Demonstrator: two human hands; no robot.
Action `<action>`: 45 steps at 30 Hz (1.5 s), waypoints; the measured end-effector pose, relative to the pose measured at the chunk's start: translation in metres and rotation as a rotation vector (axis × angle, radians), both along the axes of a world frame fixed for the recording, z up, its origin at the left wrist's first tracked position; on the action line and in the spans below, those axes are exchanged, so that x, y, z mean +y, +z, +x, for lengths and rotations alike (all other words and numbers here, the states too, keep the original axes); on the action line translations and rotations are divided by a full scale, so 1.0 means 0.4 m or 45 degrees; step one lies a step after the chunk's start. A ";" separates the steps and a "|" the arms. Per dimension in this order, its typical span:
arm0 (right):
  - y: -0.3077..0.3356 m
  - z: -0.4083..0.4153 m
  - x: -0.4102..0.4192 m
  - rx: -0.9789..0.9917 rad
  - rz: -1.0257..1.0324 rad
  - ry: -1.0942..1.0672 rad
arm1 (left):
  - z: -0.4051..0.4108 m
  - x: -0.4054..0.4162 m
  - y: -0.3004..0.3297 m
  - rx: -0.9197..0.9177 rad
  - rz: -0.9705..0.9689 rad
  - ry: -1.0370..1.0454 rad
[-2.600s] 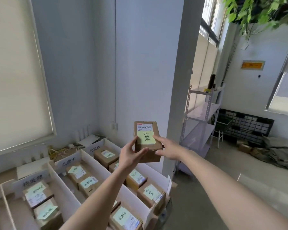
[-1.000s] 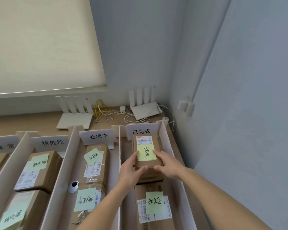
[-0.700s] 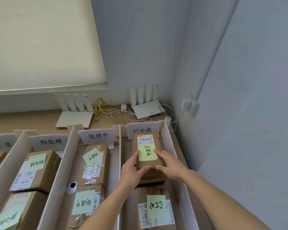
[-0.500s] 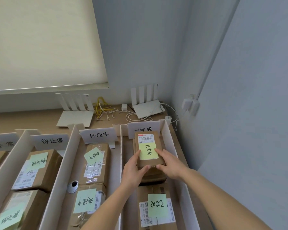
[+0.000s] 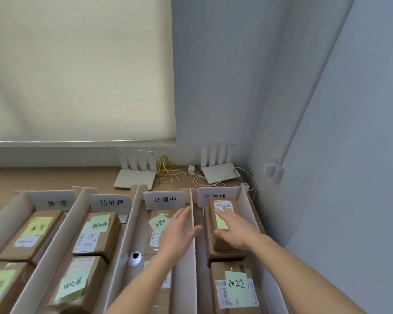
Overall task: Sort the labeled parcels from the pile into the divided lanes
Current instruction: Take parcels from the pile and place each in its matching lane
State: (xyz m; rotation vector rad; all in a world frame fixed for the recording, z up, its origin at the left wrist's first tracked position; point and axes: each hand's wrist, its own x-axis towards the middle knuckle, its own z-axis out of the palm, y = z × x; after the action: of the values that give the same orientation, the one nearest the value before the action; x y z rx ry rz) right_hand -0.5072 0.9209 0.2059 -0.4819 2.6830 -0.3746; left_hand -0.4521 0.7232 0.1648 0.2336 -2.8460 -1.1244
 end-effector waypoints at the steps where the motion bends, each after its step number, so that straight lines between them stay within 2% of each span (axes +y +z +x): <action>1: 0.033 0.021 -0.045 0.013 0.014 0.030 | 0.028 -0.042 0.031 0.027 -0.018 0.019; 8: 0.287 0.271 -0.477 0.206 0.032 0.327 | 0.355 -0.448 0.281 0.173 -0.198 0.242; 17: 0.585 0.819 -1.128 0.421 -0.092 0.735 | 1.056 -1.074 0.580 0.226 -0.460 0.665; 22: 0.694 1.131 -1.418 0.531 -0.153 0.930 | 1.445 -1.306 0.687 0.177 -0.584 0.927; 27: 0.749 1.359 -1.640 0.583 -0.190 1.099 | 1.738 -1.466 0.742 0.136 -0.595 1.151; 36: 0.790 1.552 -1.941 0.658 -0.219 1.268 | 2.002 -1.708 0.782 0.111 -0.567 1.329; 45: 0.754 1.578 -2.347 0.660 -0.223 1.295 | 2.077 -2.089 0.772 0.043 -0.562 1.365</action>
State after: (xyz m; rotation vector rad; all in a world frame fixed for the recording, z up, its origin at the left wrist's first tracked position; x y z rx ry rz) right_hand 0.1238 -0.0180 0.5076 -2.0801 2.4065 -0.1783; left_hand 0.3787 -0.1123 0.4734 1.4178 -2.2158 -0.2616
